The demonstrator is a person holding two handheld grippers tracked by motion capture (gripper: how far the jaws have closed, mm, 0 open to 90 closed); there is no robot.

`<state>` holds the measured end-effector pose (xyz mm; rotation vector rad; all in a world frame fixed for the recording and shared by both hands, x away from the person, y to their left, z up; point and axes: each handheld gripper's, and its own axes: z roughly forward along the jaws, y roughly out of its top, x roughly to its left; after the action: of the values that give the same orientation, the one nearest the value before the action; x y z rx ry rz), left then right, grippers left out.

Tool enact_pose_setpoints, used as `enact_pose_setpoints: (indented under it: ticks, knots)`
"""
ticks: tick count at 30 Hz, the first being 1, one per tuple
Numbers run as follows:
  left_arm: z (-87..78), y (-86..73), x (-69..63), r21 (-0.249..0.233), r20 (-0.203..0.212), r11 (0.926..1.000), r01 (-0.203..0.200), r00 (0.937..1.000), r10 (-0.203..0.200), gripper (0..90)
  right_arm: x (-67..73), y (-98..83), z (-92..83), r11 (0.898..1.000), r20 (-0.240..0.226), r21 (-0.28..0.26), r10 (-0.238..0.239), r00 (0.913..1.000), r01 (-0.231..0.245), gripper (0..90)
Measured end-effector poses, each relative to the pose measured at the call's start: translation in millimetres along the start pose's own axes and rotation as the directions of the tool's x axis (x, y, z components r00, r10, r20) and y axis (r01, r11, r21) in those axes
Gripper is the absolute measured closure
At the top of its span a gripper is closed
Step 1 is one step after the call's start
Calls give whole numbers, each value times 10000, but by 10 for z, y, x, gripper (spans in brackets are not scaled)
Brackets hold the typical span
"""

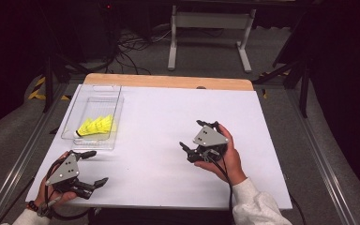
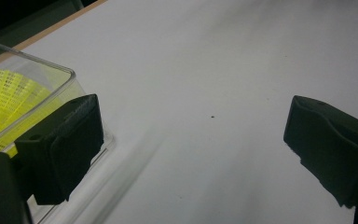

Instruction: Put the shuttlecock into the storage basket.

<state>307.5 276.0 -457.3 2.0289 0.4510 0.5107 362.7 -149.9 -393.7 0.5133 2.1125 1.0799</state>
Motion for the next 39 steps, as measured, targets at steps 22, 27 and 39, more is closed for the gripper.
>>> enact_pose_setpoints:
  ticks: [22, 27, 39]
  knots:
    - [43, 11, 17, 116, 51, 9999, -92, 9999, 92, 54, 5, -438, -273, 9996, 634, 22, 294, 9976, -296, 120]
    - [55, 16, 28, 65, 77, 10000, -37, 10000, 36, 54, -3, -563, -322, 9989, 773, 86, 445, 9960, -453, 119]
    - [83, 33, 35, 78, 95, 9999, -149, 9998, 148, 54, 34, -743, -479, 9959, 741, -114, 907, 9931, -901, 118]
